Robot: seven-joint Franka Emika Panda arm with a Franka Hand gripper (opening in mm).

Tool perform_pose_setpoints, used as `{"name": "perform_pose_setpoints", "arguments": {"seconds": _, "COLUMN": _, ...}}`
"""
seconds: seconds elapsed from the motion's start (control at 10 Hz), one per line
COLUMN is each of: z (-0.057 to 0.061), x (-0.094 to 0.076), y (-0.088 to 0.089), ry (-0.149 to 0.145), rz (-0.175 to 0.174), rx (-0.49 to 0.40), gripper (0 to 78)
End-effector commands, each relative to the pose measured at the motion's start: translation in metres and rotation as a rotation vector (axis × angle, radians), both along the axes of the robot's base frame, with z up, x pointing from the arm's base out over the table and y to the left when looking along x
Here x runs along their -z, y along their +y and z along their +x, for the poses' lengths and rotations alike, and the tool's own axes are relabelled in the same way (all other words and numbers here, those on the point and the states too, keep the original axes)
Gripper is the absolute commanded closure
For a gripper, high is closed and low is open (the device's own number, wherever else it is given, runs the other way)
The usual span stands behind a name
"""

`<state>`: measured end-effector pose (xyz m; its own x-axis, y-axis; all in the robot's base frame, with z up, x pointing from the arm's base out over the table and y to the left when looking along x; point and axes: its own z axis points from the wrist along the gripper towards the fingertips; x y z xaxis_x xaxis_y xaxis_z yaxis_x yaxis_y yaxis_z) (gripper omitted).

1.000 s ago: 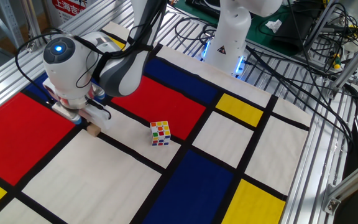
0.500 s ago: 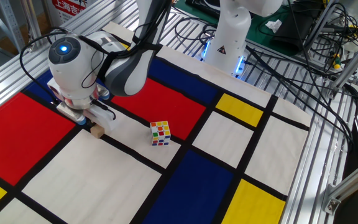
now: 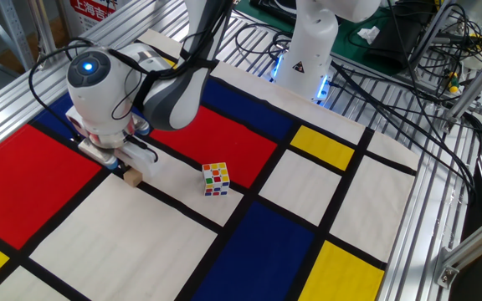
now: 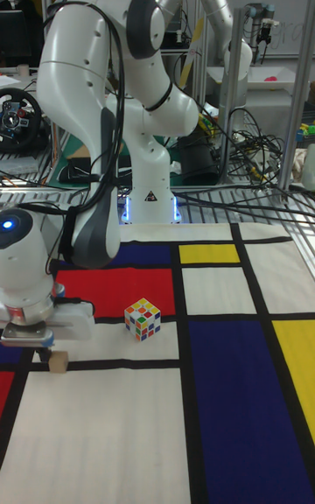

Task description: Use the gripper to push the small block from left to right

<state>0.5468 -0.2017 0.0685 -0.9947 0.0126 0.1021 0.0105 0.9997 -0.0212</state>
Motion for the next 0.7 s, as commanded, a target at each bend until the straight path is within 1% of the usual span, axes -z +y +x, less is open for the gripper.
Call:
{"name": "perform_pose_setpoints", "arguments": {"seconds": 0.1, "z": 0.004, "x": -0.003, "y": 0.008, "ry": -0.006, "rz": 0.005, "rx": -0.005, "gripper": 77.6}}
{"name": "perform_pose_setpoints", "arguments": {"seconds": 0.7, "z": 0.000, "x": 0.000, "y": 0.021, "ry": -0.006, "rz": 0.006, "rx": 0.003, "gripper": 77.6}}
